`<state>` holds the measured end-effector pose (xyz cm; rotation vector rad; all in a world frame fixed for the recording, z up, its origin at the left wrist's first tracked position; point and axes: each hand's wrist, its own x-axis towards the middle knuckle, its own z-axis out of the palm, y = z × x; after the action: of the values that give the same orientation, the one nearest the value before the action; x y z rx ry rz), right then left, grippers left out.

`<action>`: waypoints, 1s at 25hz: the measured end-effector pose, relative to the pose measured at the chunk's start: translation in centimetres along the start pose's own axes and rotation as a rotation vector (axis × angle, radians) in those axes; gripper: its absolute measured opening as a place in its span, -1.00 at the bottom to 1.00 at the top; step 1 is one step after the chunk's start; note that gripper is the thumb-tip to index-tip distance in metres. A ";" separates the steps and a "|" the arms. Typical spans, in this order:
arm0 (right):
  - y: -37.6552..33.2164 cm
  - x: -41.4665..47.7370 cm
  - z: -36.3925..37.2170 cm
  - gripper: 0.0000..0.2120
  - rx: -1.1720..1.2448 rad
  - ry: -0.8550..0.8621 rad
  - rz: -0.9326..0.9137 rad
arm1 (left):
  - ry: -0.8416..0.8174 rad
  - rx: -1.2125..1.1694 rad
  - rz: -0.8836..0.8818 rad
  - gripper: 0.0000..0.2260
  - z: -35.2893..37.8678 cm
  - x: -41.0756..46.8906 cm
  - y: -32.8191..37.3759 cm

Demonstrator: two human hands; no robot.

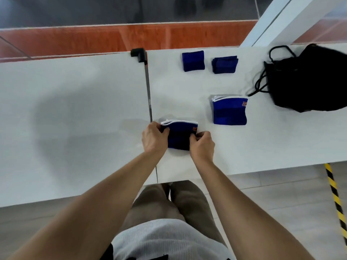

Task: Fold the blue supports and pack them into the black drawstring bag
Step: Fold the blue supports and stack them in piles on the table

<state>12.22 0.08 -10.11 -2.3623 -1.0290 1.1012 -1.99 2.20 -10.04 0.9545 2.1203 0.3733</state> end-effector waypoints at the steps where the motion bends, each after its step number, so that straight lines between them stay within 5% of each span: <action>1: 0.4 -0.4 -0.2 -0.78 0.021 -0.019 0.034 | -0.024 0.003 -0.019 -0.83 -0.1 -0.5 -0.5; 9: 2.2 -0.6 -2.7 -0.78 0.187 -0.152 -0.050 | -0.170 -0.032 -0.137 -0.78 0.8 -3.5 -0.1; 17: 1.7 4.1 -10.0 -0.76 0.188 -0.077 -0.329 | -0.007 -0.217 0.149 -0.84 3.8 -5.9 7.7; 25: 2.8 12.2 -16.0 -0.82 0.077 -0.049 -0.454 | 0.068 -0.121 0.196 -0.87 10.0 -5.9 15.1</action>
<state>31.14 7.11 -7.81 -1.9133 -1.4210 1.0027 15.70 7.65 -5.52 1.0945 2.0445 0.6333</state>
